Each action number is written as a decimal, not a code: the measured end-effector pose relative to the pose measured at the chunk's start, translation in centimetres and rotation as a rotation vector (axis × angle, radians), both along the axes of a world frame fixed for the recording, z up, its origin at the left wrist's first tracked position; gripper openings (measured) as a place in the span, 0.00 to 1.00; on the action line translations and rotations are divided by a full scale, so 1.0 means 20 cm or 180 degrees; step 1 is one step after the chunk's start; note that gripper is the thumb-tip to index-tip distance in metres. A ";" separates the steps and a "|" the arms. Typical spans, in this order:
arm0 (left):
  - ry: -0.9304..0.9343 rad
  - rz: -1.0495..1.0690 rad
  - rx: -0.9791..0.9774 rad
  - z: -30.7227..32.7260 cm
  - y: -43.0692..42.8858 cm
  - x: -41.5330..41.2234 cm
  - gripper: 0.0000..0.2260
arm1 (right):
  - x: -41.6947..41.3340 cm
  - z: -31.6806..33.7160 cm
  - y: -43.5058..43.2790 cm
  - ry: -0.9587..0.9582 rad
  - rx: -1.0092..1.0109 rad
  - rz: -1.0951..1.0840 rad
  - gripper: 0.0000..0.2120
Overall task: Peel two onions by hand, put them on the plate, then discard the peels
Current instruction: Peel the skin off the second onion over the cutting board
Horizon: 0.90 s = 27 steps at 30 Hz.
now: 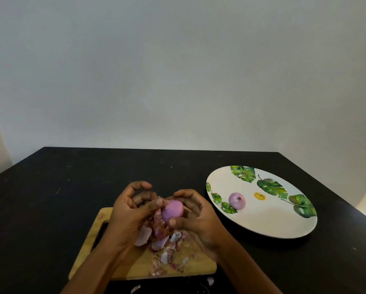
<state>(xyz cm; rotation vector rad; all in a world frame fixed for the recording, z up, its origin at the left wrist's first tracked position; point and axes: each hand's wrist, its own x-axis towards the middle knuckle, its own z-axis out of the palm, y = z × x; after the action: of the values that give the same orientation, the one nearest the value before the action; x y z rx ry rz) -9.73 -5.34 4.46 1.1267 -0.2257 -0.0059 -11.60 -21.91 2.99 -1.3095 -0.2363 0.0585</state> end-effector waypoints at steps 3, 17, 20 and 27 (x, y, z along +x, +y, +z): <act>-0.0071 0.0267 0.0157 -0.01 -0.02 -0.01 0.36 | 0.00 -0.01 0.01 -0.0271 -0.0345 -0.0394 0.27; 0.0128 0.0398 -0.0019 -0.03 -0.05 -0.01 0.20 | -0.03 -0.05 0.08 -0.0792 -0.0779 -0.1054 0.24; 0.0287 0.0342 -0.0202 -0.04 -0.05 -0.01 0.14 | -0.04 -0.05 0.11 -0.0927 -0.0951 -0.1311 0.21; 0.0525 0.0205 -0.0335 -0.04 -0.06 -0.02 0.08 | -0.07 -0.06 0.15 -0.1126 -0.1508 -0.1662 0.22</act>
<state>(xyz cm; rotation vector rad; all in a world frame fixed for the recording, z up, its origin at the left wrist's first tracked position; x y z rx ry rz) -10.06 -6.61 3.62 1.0222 -0.0418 -0.0293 -12.92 -19.00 1.71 -1.8156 -0.1780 -0.5959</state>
